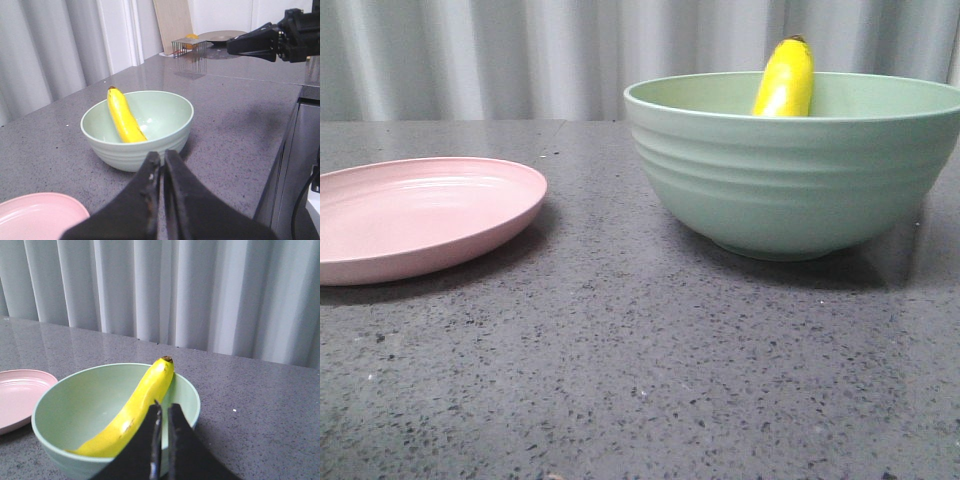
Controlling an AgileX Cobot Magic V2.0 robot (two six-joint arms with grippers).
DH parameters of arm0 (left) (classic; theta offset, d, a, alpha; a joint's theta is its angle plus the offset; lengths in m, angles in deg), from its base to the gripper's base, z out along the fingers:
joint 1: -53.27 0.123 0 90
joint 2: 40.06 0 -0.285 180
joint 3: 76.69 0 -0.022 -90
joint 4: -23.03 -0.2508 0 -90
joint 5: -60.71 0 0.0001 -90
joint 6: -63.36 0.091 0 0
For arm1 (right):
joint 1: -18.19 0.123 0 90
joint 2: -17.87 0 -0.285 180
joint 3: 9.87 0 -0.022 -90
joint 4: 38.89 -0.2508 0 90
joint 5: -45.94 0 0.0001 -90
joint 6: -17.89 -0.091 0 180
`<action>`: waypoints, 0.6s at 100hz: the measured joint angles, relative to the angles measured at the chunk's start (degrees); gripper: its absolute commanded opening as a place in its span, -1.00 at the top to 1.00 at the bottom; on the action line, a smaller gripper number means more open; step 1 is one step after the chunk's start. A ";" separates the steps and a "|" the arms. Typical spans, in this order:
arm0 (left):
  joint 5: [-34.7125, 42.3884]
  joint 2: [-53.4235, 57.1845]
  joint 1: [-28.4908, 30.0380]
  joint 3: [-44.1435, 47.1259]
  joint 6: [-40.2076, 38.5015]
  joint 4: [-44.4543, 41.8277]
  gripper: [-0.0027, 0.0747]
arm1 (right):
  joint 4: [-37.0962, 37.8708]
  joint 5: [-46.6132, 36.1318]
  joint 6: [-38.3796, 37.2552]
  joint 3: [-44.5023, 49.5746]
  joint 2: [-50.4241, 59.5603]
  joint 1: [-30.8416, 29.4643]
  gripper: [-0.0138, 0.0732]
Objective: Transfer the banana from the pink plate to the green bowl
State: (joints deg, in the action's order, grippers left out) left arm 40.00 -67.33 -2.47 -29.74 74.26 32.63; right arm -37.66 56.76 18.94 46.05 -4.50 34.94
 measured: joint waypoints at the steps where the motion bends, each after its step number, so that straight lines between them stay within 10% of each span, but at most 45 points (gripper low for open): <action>1: 0.00 0.56 0.00 0.20 0.00 0.00 0.98 | 0.00 0.00 0.00 0.24 0.29 0.00 0.83; 60: 0.23 4.79 0.00 5.87 -0.10 0.00 0.98 | 0.16 -0.23 0.00 4.80 5.15 0.00 0.83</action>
State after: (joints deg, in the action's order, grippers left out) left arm 40.22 -62.53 -2.47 -23.87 74.16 32.63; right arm -37.49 56.53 18.94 50.86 0.65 34.94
